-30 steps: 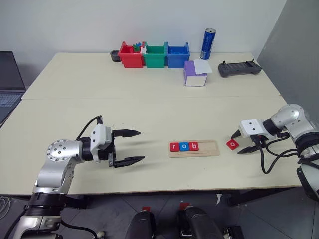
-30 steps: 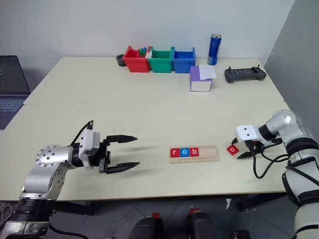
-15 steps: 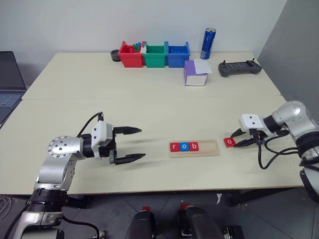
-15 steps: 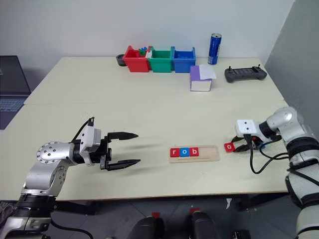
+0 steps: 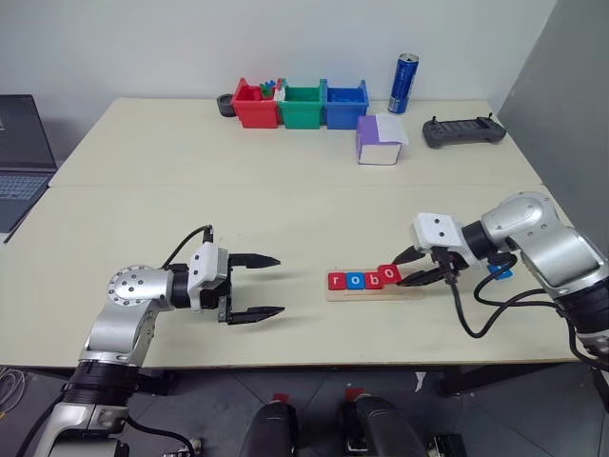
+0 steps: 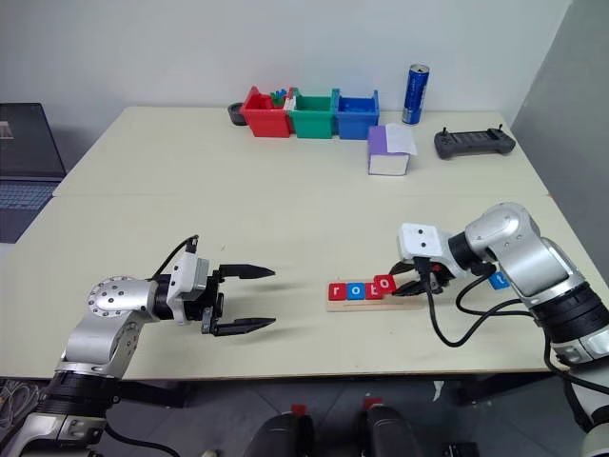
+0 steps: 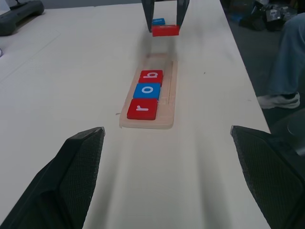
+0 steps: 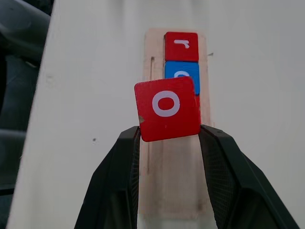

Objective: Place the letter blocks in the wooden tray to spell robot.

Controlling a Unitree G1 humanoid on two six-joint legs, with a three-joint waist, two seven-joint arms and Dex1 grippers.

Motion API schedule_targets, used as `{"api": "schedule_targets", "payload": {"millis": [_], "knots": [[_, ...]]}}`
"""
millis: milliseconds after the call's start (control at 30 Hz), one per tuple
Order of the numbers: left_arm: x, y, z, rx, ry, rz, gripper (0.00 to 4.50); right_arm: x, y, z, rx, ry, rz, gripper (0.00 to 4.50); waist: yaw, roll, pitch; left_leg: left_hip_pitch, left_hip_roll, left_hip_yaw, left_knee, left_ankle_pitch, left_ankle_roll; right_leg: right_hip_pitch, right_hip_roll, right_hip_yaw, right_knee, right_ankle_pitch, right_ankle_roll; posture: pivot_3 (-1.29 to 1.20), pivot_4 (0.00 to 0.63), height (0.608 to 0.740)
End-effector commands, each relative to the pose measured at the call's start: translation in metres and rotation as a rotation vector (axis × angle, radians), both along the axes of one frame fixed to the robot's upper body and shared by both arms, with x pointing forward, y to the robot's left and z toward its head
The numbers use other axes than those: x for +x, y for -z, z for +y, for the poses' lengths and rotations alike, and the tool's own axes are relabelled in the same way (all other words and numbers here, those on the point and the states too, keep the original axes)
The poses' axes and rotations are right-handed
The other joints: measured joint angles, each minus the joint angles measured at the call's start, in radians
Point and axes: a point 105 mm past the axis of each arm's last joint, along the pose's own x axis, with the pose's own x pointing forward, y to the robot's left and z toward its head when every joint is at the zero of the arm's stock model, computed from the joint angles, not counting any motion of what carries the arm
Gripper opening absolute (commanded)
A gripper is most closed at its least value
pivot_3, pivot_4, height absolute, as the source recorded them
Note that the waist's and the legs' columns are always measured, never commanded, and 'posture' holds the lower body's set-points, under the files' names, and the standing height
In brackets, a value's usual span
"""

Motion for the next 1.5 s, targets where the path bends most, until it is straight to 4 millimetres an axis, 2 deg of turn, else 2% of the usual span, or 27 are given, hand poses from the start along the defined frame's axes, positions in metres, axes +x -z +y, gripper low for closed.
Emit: {"api": "schedule_targets", "payload": {"millis": [33,267,467,800,1000,1167,1500], "knots": [[0.002,-0.006,-0.006,0.0,0.026,-0.041,4.5,0.006,0.005,-0.007,-0.049,0.047,-0.026,1.47,0.005,0.0,0.0,0.0,0.0,0.0,0.0,0.0,0.0,0.0,0.0,0.0,0.0,0.0,0.0,0.0,0.15,0.74],[0.005,-0.01,-0.013,-0.002,0.04,-0.046,4.5,0.01,0.019,-0.018,-0.093,0.082,-0.013,1.47,0.005,0.0,0.0,0.0,0.0,0.0,0.0,0.0,0.0,0.0,0.0,0.0,-0.001,0.0,0.0,0.0,0.15,0.74],[0.004,-0.012,-0.015,0.0,0.051,-0.047,4.5,0.011,0.024,-0.011,-0.068,0.085,0.018,1.47,0.002,0.0,0.0,0.0,0.0,0.0,0.0,0.0,0.0,0.0,0.0,0.0,0.0,0.0,0.0,0.0,0.15,0.74],[0.003,-0.014,-0.016,-0.001,0.053,-0.043,4.5,0.017,0.033,-0.012,-0.084,0.109,0.014,1.47,0.004,0.0,0.0,0.0,0.0,0.0,0.0,0.0,0.0,0.0,0.0,0.0,0.0,0.0,0.0,0.0,0.15,0.74],[0.002,-0.014,-0.016,0.0,0.047,-0.041,4.5,0.017,0.032,-0.012,-0.09,0.108,0.009,1.47,0.004,0.0,0.0,0.0,0.0,0.0,0.0,0.0,0.0,0.0,0.0,0.0,0.0,0.0,0.0,0.0,0.15,0.74],[0.002,-0.015,-0.015,0.001,0.04,-0.04,4.5,0.018,0.024,-0.015,-0.085,0.116,-0.004,1.47,0.004,0.0,0.0,0.0,0.0,0.0,0.0,0.0,0.0,0.0,0.0,0.0,0.0,0.0,0.0,0.0,0.15,0.74],[0.002,-0.014,-0.015,0.005,0.04,-0.038,4.5,0.019,0.027,-0.013,-0.095,0.122,-0.004,1.47,0.004,0.0,0.0,0.0,0.0,0.0,0.0,0.0,0.0,0.0,0.0,0.0,0.0,0.0,0.0,0.0,0.15,0.74]]}}
